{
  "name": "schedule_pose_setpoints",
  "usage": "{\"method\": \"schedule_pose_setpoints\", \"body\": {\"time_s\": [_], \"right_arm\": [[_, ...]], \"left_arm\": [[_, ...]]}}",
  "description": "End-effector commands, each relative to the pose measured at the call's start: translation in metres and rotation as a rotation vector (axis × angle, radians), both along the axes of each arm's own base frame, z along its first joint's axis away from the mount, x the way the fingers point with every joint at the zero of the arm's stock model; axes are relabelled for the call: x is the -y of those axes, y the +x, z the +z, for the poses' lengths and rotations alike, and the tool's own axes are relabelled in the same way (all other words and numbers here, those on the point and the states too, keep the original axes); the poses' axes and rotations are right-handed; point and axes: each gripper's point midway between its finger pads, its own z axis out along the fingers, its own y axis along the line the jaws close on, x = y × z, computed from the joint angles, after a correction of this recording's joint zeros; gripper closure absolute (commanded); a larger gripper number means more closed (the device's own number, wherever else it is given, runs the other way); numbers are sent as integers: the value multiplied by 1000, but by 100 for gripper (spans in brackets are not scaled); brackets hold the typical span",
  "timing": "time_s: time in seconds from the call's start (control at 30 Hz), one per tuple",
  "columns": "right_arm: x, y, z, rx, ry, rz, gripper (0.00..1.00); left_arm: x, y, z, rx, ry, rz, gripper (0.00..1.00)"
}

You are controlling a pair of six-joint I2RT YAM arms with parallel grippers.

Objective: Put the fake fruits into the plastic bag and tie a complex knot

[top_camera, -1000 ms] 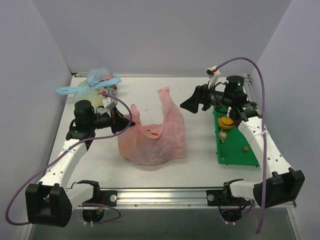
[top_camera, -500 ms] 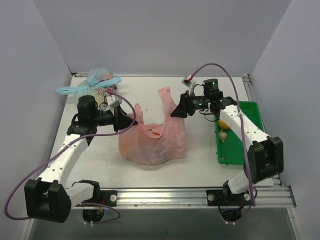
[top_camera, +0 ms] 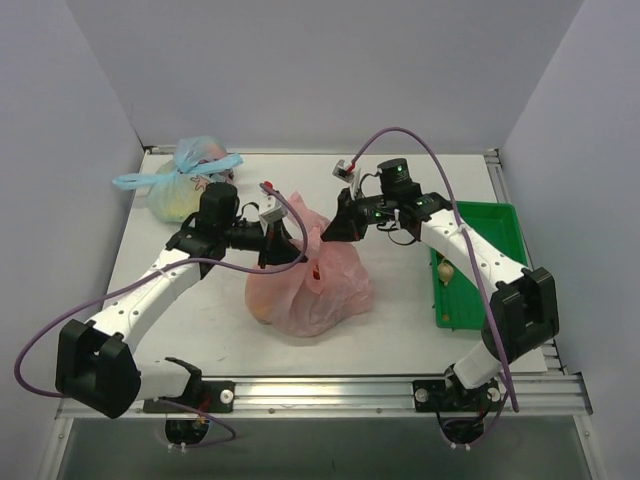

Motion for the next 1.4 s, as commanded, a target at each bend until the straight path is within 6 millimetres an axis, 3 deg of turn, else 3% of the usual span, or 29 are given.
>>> {"method": "schedule_pose_setpoints", "body": {"time_s": [0.0, 0.23, 0.43, 0.5, 0.6, 0.7, 0.97, 1.2, 1.37], "right_arm": [[-7, -9, 20, 80, 23, 83, 100], [-10, -26, 27, 62, 45, 147, 99], [1, -43, 25, 93, 67, 196, 57], [6, -44, 19, 115, 61, 200, 51], [13, -42, 17, 196, 50, 208, 50], [18, -41, 5, 232, 25, 206, 43], [-3, -30, 29, 212, 109, 159, 39], [-7, -31, 30, 185, 115, 165, 39], [-10, -39, 29, 193, 120, 198, 31]], "left_arm": [[11, 12, 18, 51, -16, -27, 100], [23, 32, 7, -21, 29, 43, 100], [25, 33, 4, -83, 12, 62, 100], [24, 30, 5, -72, -3, 58, 100], [22, 27, 4, -72, -5, 59, 100], [22, 27, 3, -84, -3, 60, 100], [31, 31, -6, -75, 43, 74, 100], [39, 32, -9, -85, 63, 64, 100], [44, 37, -13, -111, 71, 71, 100]]}}
